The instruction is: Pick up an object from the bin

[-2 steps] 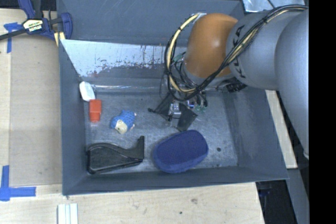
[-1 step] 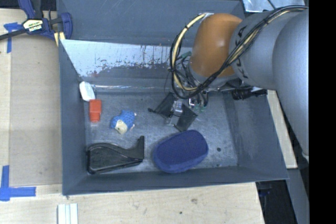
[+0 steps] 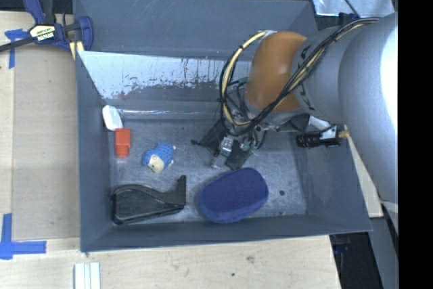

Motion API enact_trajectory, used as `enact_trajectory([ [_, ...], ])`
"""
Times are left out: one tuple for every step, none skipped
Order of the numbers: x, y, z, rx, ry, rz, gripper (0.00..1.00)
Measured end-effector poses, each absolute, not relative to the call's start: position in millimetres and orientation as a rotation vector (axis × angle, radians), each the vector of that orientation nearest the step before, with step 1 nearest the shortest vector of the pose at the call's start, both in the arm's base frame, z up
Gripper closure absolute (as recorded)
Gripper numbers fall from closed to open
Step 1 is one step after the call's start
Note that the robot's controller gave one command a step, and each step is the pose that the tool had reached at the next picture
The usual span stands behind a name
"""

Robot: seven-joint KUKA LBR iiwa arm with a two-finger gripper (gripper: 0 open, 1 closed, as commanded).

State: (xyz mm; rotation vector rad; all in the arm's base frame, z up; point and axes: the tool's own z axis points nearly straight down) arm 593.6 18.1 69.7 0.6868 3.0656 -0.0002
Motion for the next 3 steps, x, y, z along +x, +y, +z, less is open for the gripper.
enact_trajectory([
  [594.3, 17.8, 70.2, 0.681, 3.066, 0.0, 0.0],
  [594.9, 17.8, 70.9, 0.68, 3.064, 0.0, 1.0],
  [596.4, 17.3, 97.6, 0.675, 3.061, 0.002, 1.0],
])
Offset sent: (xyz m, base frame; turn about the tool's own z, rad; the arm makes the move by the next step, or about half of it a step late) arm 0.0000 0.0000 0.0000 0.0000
